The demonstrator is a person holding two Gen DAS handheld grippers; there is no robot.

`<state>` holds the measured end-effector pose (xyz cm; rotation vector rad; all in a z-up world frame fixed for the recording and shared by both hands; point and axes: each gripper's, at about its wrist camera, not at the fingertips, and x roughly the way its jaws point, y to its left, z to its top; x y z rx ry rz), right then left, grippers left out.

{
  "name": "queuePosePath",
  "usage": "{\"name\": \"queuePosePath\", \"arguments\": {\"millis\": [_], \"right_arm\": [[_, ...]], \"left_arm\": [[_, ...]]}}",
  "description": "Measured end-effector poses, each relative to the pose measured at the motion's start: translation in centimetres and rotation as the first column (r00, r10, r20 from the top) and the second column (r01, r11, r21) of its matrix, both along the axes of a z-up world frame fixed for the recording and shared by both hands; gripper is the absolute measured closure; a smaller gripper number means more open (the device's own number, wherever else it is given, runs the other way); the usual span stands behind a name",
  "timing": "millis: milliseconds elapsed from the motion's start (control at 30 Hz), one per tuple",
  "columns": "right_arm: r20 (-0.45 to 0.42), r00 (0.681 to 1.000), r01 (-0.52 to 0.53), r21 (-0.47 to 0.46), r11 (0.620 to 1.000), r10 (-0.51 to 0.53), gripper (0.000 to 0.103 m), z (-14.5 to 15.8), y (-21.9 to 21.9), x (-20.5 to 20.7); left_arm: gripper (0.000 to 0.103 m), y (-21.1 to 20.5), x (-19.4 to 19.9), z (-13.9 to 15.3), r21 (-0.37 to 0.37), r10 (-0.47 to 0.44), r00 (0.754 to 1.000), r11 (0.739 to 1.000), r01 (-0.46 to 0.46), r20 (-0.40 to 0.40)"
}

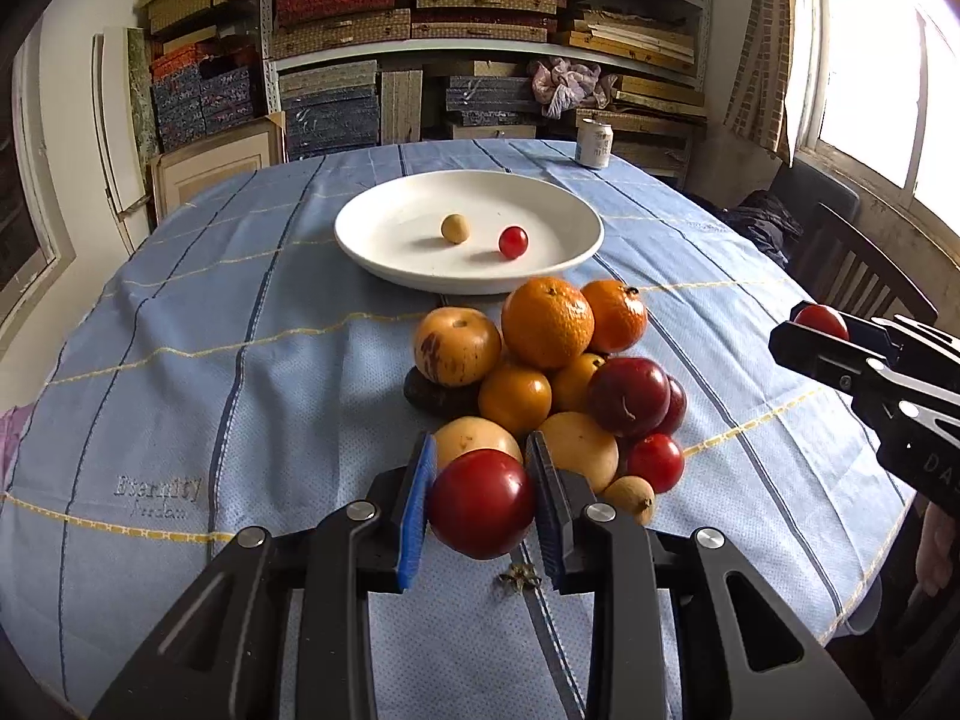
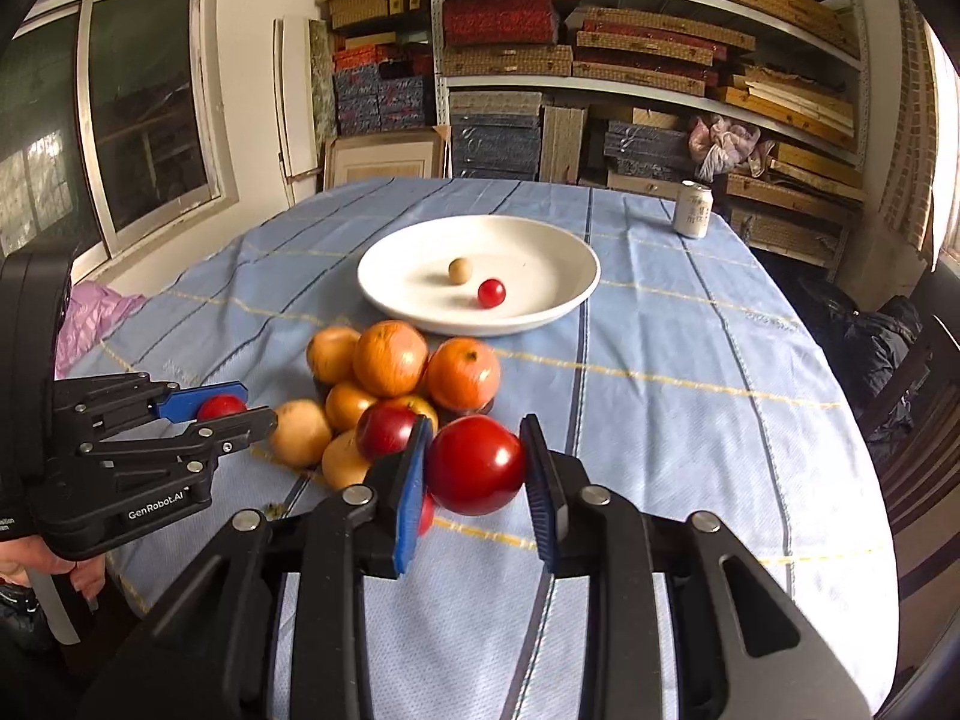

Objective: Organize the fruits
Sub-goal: 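Carry both tomatoes over the white plate and open both grippers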

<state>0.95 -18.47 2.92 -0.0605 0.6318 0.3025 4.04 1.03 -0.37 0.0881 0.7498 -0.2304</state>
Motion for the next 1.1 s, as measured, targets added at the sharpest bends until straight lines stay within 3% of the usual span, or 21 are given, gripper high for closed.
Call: {"name": "queuePosePath", "arguments": {"millis": [267,400,600,833,1100], "right_arm": [[0.013,1.0,-0.017,0.022,1.0,0.016,0.074,3.0,-0.7,5.1],[-0.007,0.997,-0.079,0.05,0.996,0.079,0.074,4.0,-0.5,8.8],[0.003,0.992,-0.127,0.01,0.992,0.127,0.074,4.4,1.2,15.2],[-0.022,0.987,-0.16,0.024,0.987,0.16,0.074,1.9,2.6,23.3],[-0.148,0.98,-0.14,-0.02,0.99,0.135,0.074,-3.2,3.6,29.0]], "left_arm": [[0.072,0.0,4.4,3.0,0.027,0.037,0.997,0.999,-0.039,0.07],[0.072,0.2,7.6,4.1,0.05,0.043,0.995,0.998,-0.048,0.091],[0.072,0.6,14.0,4.2,0.09,0.063,0.995,0.993,-0.07,0.077],[0.072,1.2,21.2,1.8,0.082,0.085,0.995,0.993,-0.088,0.044],[0.072,1.7,24.8,-0.4,0.089,0.115,0.993,0.989,-0.115,-0.004]]}}
